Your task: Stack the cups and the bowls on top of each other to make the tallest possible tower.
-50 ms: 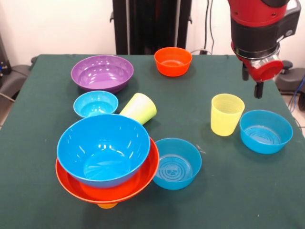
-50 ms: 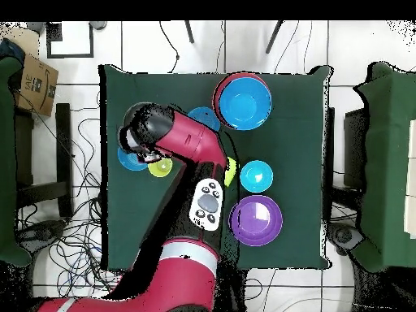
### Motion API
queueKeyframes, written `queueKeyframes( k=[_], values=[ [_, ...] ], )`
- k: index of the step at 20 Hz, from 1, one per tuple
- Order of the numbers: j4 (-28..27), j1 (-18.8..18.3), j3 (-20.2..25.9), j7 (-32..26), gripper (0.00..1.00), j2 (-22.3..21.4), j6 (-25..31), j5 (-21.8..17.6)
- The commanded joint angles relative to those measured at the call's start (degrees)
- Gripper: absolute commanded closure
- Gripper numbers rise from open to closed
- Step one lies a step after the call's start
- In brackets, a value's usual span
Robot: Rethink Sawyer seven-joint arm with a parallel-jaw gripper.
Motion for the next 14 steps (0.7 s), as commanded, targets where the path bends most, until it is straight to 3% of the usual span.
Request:
queueKeyframes(
  k=[1, 10, 14],
  values=[
    [4.01, 0.21, 6.6, 3.33, 0.0, 3.03, -3.46, -0.46],
    [-1.4, 1.62, 1.61, 5.45, 0.0, 5.25, -4.39, -4.83],
    [-2.09, 2.83, 0.92, 8.05, 0.0, 6.88, -10.84, -3.51]
  ],
)
